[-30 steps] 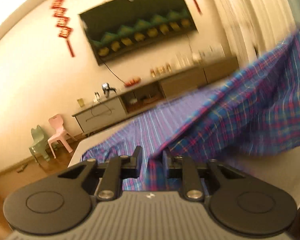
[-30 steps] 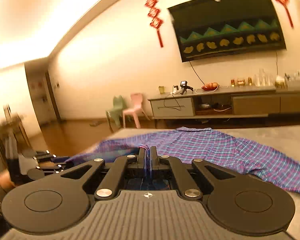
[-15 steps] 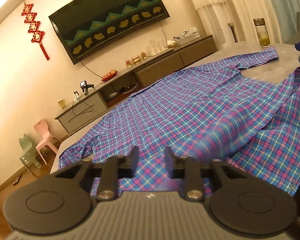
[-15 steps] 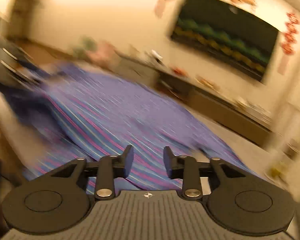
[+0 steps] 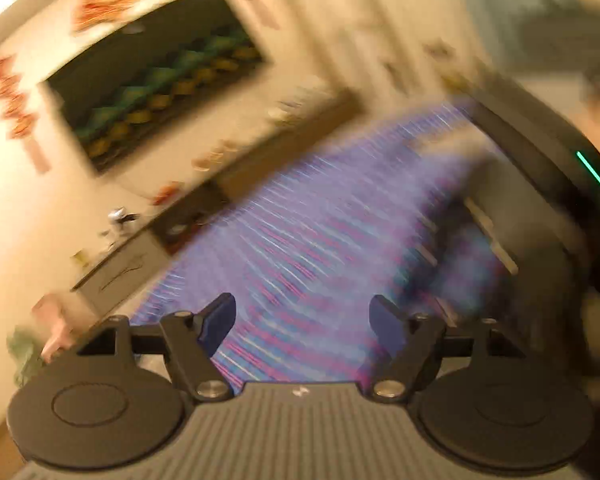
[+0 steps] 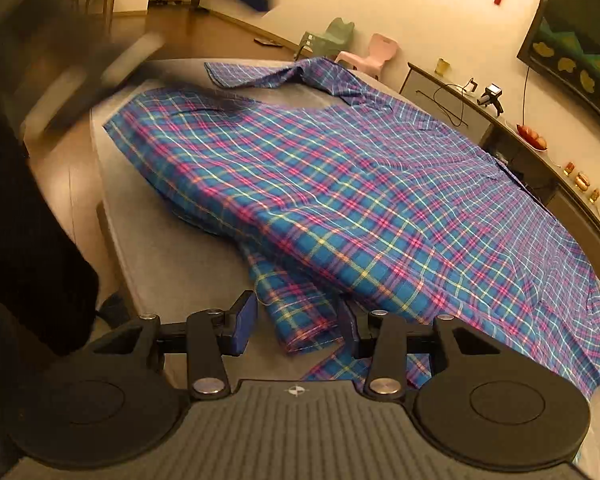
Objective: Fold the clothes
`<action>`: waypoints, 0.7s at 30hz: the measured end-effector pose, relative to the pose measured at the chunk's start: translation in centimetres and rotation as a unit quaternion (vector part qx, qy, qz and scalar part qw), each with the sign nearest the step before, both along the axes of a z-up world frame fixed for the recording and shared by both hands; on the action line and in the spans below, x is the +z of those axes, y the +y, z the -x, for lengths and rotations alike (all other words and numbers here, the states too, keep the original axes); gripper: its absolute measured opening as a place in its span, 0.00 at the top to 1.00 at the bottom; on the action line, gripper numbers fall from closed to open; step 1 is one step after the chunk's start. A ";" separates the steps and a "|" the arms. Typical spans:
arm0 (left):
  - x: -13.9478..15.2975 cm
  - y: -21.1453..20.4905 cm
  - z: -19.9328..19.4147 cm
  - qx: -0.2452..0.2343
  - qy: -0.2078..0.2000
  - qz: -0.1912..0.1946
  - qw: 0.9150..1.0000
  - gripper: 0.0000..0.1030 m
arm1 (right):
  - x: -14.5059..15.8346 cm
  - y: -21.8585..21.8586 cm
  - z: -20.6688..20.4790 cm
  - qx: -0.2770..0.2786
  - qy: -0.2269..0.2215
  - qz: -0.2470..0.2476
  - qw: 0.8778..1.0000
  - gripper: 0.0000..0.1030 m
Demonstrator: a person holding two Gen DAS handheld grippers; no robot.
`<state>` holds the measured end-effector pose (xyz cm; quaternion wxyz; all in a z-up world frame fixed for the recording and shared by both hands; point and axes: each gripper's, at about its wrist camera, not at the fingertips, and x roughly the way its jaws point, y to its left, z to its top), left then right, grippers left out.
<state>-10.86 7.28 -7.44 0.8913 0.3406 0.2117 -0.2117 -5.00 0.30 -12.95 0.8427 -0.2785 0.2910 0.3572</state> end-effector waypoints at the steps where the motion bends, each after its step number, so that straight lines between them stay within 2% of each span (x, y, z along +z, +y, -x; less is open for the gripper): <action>1: -1.1 0.0 0.2 -0.003 0.010 -0.024 1.000 0.27 | -0.4 0.2 -0.2 0.000 0.002 0.000 1.000 0.69; 3: -3.1 0.1 0.3 -0.003 0.023 -0.070 0.997 0.30 | 0.0 -0.3 -1.1 -0.001 0.014 -0.018 1.000 0.95; 5: -3.9 0.5 -0.7 0.021 0.018 -0.102 0.994 0.64 | 1.1 -1.7 -1.6 -0.010 0.028 -0.054 0.998 0.98; 6: -3.7 0.9 -1.7 0.041 0.014 -0.105 0.994 0.97 | 1.8 -2.3 -2.1 -0.017 0.038 -0.075 0.996 0.98; 8: -2.8 1.6 -3.4 0.077 0.000 -0.100 0.992 1.00 | 3.3 -3.9 -3.2 -0.031 0.064 -0.123 0.990 0.99; 11: 2.4 3.0 -4.6 0.101 -0.046 -0.005 0.994 1.00 | 5.5 -6.8 -4.7 -0.050 0.111 -0.201 0.972 0.99; 13: 6.5 4.1 -4.9 0.102 -0.068 0.075 0.990 1.00 | 6.5 -9.3 -5.2 -0.059 0.158 -0.263 0.950 0.99; 14: 8.2 4.7 -5.2 0.103 -0.078 0.109 0.986 1.00 | 6.8 -10.4 -5.6 -0.058 0.189 -0.299 0.933 0.99; 16: 10.5 5.5 -6.4 0.111 -0.079 0.157 0.978 1.00 | 6.5 -12.1 -6.4 -0.066 0.231 -0.348 0.906 0.99; 18: 10.2 5.5 -8.6 0.125 -0.056 0.161 0.977 1.00 | 5.6 -10.9 -5.7 -0.101 0.156 -0.278 0.942 0.96; 19: 9.8 5.4 -9.8 0.133 -0.043 0.159 0.977 1.00 | 5.1 -10.3 -5.4 -0.119 0.117 -0.241 0.956 0.92; 21: 8.5 5.5 -11.1 0.154 -0.021 0.154 0.976 1.00 | 4.1 -9.1 -4.8 -0.152 0.038 -0.164 0.974 0.85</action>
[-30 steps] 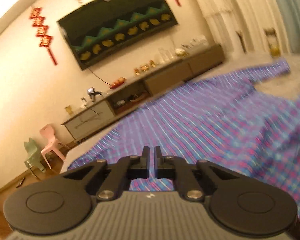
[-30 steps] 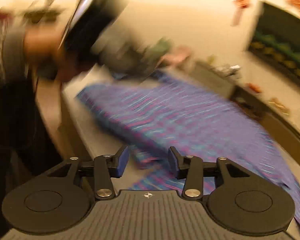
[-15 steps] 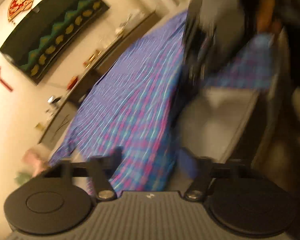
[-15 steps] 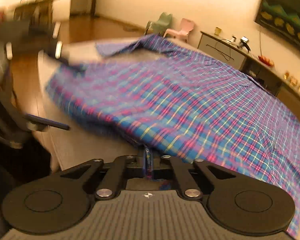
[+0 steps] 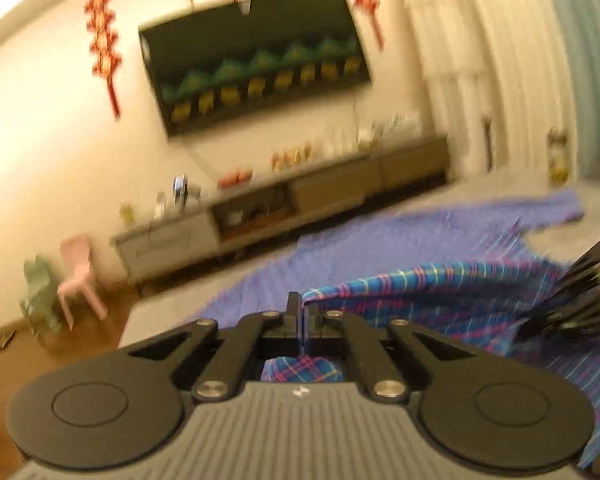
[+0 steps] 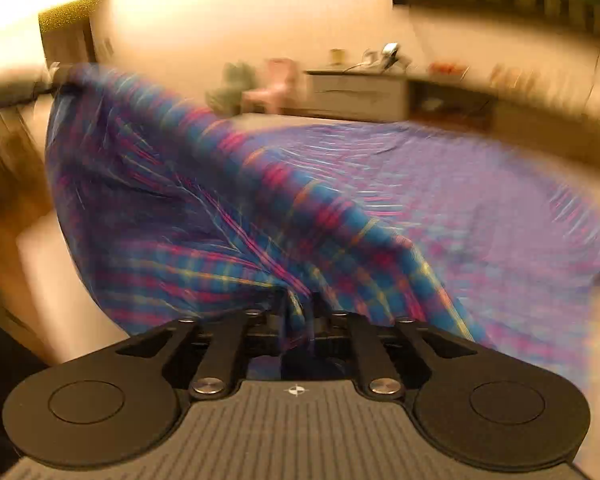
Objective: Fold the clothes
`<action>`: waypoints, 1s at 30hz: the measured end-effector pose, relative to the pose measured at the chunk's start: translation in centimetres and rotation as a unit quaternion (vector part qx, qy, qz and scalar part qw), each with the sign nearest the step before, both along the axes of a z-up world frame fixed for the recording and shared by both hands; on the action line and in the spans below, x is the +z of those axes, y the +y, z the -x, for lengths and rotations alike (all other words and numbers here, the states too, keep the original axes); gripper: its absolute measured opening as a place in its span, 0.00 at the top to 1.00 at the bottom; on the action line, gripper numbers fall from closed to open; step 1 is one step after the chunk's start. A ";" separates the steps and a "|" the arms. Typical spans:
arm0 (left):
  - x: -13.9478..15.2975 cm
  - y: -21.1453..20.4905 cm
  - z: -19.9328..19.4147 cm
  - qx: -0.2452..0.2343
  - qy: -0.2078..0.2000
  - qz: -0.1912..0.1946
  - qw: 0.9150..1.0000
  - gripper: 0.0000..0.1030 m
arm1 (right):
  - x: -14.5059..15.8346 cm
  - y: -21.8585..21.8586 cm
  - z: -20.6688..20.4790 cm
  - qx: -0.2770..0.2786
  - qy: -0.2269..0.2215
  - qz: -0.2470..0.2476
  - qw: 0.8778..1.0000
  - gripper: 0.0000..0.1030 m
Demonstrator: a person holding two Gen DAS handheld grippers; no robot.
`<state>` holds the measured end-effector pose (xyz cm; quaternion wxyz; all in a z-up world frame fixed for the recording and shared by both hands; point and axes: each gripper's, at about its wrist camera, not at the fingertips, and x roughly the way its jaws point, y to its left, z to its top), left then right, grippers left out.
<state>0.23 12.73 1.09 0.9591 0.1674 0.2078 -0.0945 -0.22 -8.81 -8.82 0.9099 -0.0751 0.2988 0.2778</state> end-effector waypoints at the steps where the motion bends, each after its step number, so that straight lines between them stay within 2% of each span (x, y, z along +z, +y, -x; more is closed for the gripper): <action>1: -0.7 0.1 -0.4 0.010 0.012 0.000 1.000 1.00 | 0.1 0.9 1.9 0.018 -0.036 0.010 0.999 0.85; 2: -1.5 0.2 -0.9 0.020 0.024 -0.001 1.000 1.00 | 0.2 1.7 3.9 0.037 -0.071 0.018 0.997 0.84; 3: -1.8 0.5 -1.0 0.027 0.032 0.003 0.999 1.00 | 0.3 2.7 5.8 0.069 -0.092 0.016 0.993 0.76; 4: -1.7 1.0 -0.9 0.032 0.035 0.010 0.999 1.00 | 0.2 3.8 7.6 0.103 -0.112 0.017 0.988 0.62; 5: -1.4 1.5 -0.7 0.034 0.035 0.017 0.999 1.00 | -0.2 5.2 9.4 0.142 -0.135 0.029 0.980 0.54; 7: -0.5 2.2 -0.5 0.035 0.030 0.034 0.998 1.00 | -1.6 7.9 11.4 0.203 -0.157 0.077 0.963 0.33; 9: 0.1 2.8 -0.5 0.033 0.026 0.050 0.998 1.00 | -4.2 11.0 11.6 0.223 -0.184 0.150 0.945 0.30; 11: 0.4 3.1 0.0 0.031 0.019 0.056 0.998 1.00 | -6.1 13.0 10.4 0.215 -0.188 0.197 0.938 0.39; 12: 0.6 3.1 0.3 0.030 0.015 0.059 0.998 1.00 | -6.6 13.6 9.5 0.209 -0.169 0.203 0.942 0.70; 13: 0.7 3.2 0.5 0.030 0.010 0.060 0.998 1.00 | -6.7 14.1 8.5 0.200 -0.142 0.200 0.949 0.97; 15: 0.9 3.2 0.9 0.031 -0.002 0.060 0.998 1.00 | -5.5 14.1 8.4 0.190 -0.121 0.171 0.959 1.00; 16: 1.0 3.4 1.1 0.033 -0.007 0.061 0.998 0.99 | -3.8 13.8 8.8 0.194 -0.091 0.127 0.968 1.00; 17: 1.1 3.7 1.2 0.035 -0.009 0.062 0.997 0.99 | -1.8 13.3 9.4 0.206 -0.047 0.059 0.976 1.00; 18: 1.2 4.0 1.2 0.037 -0.008 0.062 0.997 0.99 | -0.1 13.0 10.3 0.219 -0.013 0.001 0.976 1.00; 20: 0.8 4.1 0.8 0.043 0.009 0.057 0.997 0.99 | 0.9 13.1 12.5 0.238 -0.006 -0.039 0.970 0.99; 21: 0.4 4.0 0.7 0.047 0.019 0.048 0.998 0.99 | 0.4 13.0 13.2 0.255 0.002 -0.040 0.966 0.86; 22: 0.0 3.7 0.6 0.053 0.026 0.032 0.998 0.98 | -0.4 12.7 13.5 0.272 0.024 -0.024 0.962 0.55; 23: -0.5 3.3 0.7 0.060 0.029 0.011 0.998 0.98 | -1.2 12.3 13.7 0.289 0.047 -0.009 0.956 0.45; 26: -1.3 2.7 1.6 0.076 0.021 -0.031 0.996 0.91 | -2.0 9.0 14.9 0.283 0.045 0.040 0.957 0.34; 28: -1.6 2.4 2.0 0.084 0.011 -0.044 0.995 0.88 | -2.4 6.4 15.5 0.257 0.002 0.086 0.963 0.15; 30: -1.4 1.5 2.5 0.085 -0.006 -0.058 0.995 0.83 | -3.6 4.7 16.3 0.231 -0.031 0.141 0.962 0.15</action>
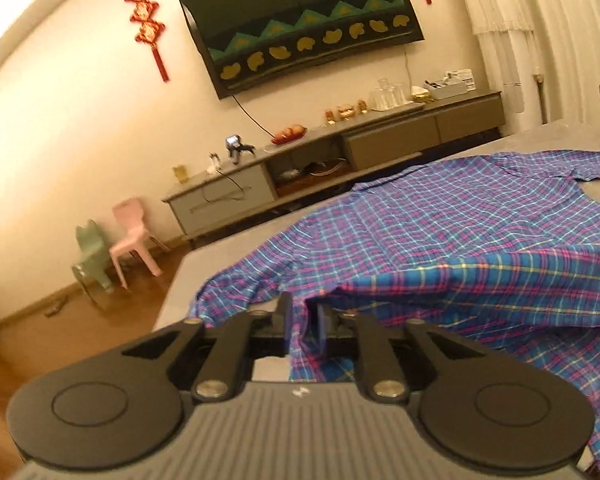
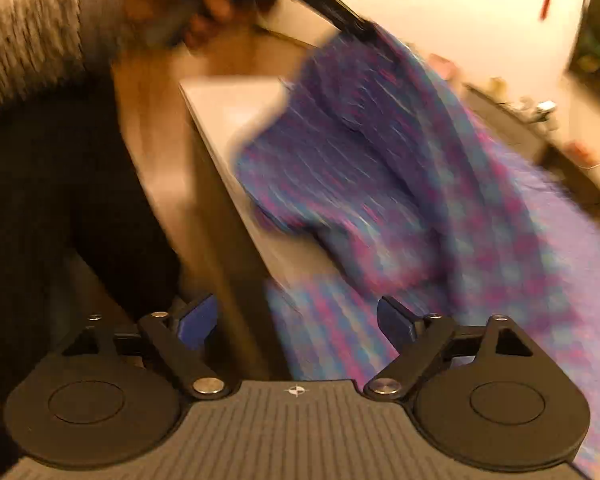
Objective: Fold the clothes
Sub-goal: 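Pull the shirt body flat with both grippers and release it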
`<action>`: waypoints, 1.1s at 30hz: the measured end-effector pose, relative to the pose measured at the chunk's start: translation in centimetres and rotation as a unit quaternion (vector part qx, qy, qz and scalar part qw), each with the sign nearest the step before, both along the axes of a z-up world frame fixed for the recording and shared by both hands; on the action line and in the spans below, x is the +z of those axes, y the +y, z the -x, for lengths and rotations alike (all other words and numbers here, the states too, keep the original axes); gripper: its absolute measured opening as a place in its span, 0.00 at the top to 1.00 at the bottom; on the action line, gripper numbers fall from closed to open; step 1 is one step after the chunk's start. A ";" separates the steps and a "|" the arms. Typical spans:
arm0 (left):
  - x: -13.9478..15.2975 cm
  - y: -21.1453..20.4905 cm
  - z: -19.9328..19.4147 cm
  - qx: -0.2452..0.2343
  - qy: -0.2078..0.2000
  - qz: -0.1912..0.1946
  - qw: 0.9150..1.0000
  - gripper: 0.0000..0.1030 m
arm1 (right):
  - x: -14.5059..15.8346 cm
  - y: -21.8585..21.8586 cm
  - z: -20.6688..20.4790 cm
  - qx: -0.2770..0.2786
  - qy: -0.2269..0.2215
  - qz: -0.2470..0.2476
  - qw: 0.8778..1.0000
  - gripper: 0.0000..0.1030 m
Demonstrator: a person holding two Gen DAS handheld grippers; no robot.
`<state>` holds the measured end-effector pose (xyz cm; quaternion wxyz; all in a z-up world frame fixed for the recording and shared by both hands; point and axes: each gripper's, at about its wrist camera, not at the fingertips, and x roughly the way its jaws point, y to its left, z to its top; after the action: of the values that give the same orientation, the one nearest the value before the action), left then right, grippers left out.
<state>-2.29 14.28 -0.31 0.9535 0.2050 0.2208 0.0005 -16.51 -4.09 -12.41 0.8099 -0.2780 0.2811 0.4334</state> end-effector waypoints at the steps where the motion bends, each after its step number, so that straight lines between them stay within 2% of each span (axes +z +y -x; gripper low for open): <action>1: 0.2 -0.6 0.4 -0.009 -0.009 -0.008 1.000 0.81 | -0.9 -0.3 0.2 -0.007 -0.014 0.025 1.000 0.16; 2: 0.3 -1.2 1.1 -0.023 -0.019 -0.014 0.999 0.76 | -1.9 -0.2 0.7 -0.003 -0.020 0.038 0.999 0.17; 3: 0.5 -1.8 1.8 -0.035 -0.028 -0.018 0.999 0.61 | -2.8 -0.1 1.1 0.000 -0.026 0.050 0.998 0.19; 4: 0.6 -2.4 2.6 -0.045 -0.039 -0.019 0.998 0.50 | -3.1 0.0 1.4 0.005 -0.028 0.053 0.998 0.23; 5: 0.7 -2.8 3.5 -0.059 -0.048 -0.018 0.997 0.49 | -3.1 0.1 1.5 0.009 -0.029 0.055 0.998 0.29; 7: 0.7 -3.6 5.5 -0.103 -0.056 -0.014 0.993 0.49 | -2.1 -0.3 1.0 0.010 -0.023 0.056 0.998 0.70; 8: 0.4 -3.9 6.3 -0.133 -0.050 -0.013 0.990 0.49 | -1.5 -0.5 0.4 0.008 -0.021 0.049 0.999 0.73; 10: 0.0 -4.6 8.0 -0.193 -0.036 -0.011 0.981 0.53 | 0.0 -1.0 -0.5 0.000 -0.022 0.036 0.999 0.88; 12: -0.5 -5.3 9.7 -0.252 -0.023 -0.010 0.967 0.57 | 0.7 -1.3 -1.9 -0.018 -0.029 0.016 0.999 0.91; 14: -2.2 -6.8 10.6 -0.299 0.013 -0.032 0.954 0.58 | 1.9 -3.1 -3.7 -0.047 -0.029 -0.022 0.998 0.94; 17: -5.8 -9.7 10.0 -0.321 0.076 -0.099 0.939 0.57 | 4.2 -5.5 -6.0 -0.104 -0.008 -0.102 0.989 0.94; 19: -8.1 -11.0 9.3 -0.323 0.108 -0.137 0.930 0.55 | 4.5 -6.5 -6.7 -0.123 0.003 -0.126 0.984 0.94; 21: -9.7 -11.6 8.4 -0.318 0.127 -0.158 0.926 0.55 | 4.2 -7.3 -7.2 -0.114 0.044 -0.150 0.981 0.93; 23: -10.7 -11.9 7.6 -0.309 0.135 -0.171 0.926 0.60 | 3.3 -7.1 -7.2 -0.089 0.095 -0.165 0.978 0.93; 25: -11.3 -11.9 6.7 -0.299 0.144 -0.172 0.928 0.97 | 2.2 -6.0 -7.1 -0.075 0.135 -0.156 0.976 0.86; 26: -11.1 -11.6 6.3 -0.292 0.144 -0.164 0.931 0.98 | 1.7 -5.4 -7.1 -0.071 0.148 -0.151 0.975 0.80; 28: -10.0 -10.7 5.6 -0.278 0.139 -0.131 0.941 1.00 | 0.6 -4.4 -8.5 -0.086 0.178 -0.158 0.968 0.37; 29: -9.3 -10.1 5.1 -0.270 0.136 -0.105 0.947 1.00 | 0.2 -4.0 -9.4 -0.104 0.188 -0.169 0.962 0.32; 31: -7.6 -8.8 4.1 -0.257 0.135 -0.041 0.956 1.00 | -0.6 -3.3 -11.1 -0.127 0.209 -0.189 0.951 0.30; 33: -6.3 -7.2 3.1 -0.246 0.145 0.027 0.958 1.00 | -0.6 -2.8 -12.2 -0.127 0.224 -0.229 0.939 0.31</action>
<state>-5.39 7.12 -6.62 0.8874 0.2246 0.2990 -0.2696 -4.33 -6.86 -13.00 0.8162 0.0573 0.3810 0.4306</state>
